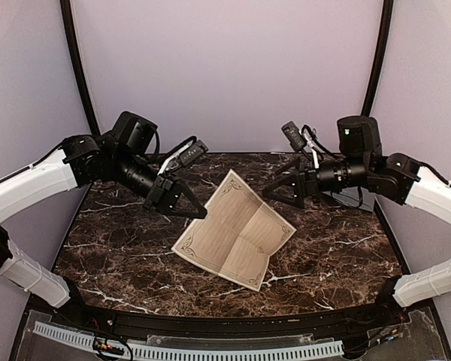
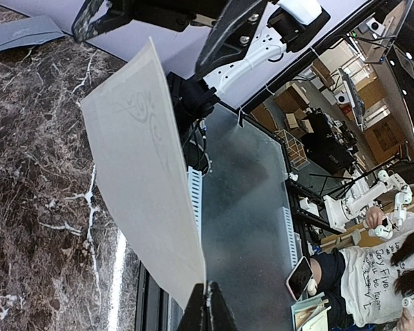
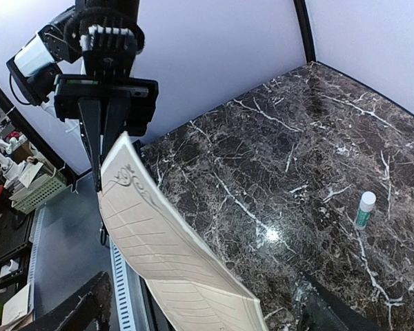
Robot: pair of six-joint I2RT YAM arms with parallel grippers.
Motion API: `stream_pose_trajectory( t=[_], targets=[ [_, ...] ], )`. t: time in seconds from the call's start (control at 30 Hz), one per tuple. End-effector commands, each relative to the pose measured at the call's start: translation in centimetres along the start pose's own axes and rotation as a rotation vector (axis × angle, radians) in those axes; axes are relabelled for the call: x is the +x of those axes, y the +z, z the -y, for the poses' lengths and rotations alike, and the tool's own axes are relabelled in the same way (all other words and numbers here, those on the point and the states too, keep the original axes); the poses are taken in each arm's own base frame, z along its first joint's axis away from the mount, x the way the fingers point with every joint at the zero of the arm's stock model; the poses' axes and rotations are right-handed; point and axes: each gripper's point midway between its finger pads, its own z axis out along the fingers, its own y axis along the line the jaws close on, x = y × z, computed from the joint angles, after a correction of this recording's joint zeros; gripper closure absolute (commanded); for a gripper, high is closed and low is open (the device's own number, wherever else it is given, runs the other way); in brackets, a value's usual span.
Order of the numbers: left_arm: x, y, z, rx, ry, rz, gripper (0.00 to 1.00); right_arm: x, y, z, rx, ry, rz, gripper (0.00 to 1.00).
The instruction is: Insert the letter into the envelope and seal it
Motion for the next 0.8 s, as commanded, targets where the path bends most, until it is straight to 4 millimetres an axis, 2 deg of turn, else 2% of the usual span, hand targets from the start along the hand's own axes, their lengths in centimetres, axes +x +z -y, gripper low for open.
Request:
stream_pose_trajectory(
  t=[0.0,0.27,0.47,0.6,0.77],
  targets=[
    [-0.5,-0.6,2.5,0.084,0.043,-0.019,1.00,1.1,0.6,-0.7,-0.072,-0.010,-0.082,0.17],
    [-0.5,-0.6,3.0,0.122,0.031,-0.048,1.00,3.1,1.5,-0.8,-0.126,0.019,-0.152,0.29],
    [-0.6,-0.6,3.0,0.117,0.030,-0.058,1.00,3.7,1.9,-1.2,-0.176,0.030,-0.178,0.46],
    [-0.9,-0.8,3.4,0.123,0.048,-0.046,1.00,4.4,2.1,-1.0,-0.181,0.043,-0.195,0.50],
    [-1.2,-0.8,3.6,0.131,0.056,-0.039,1.00,4.8,2.2,-1.2,-0.202,0.052,-0.194,0.60]
  ],
)
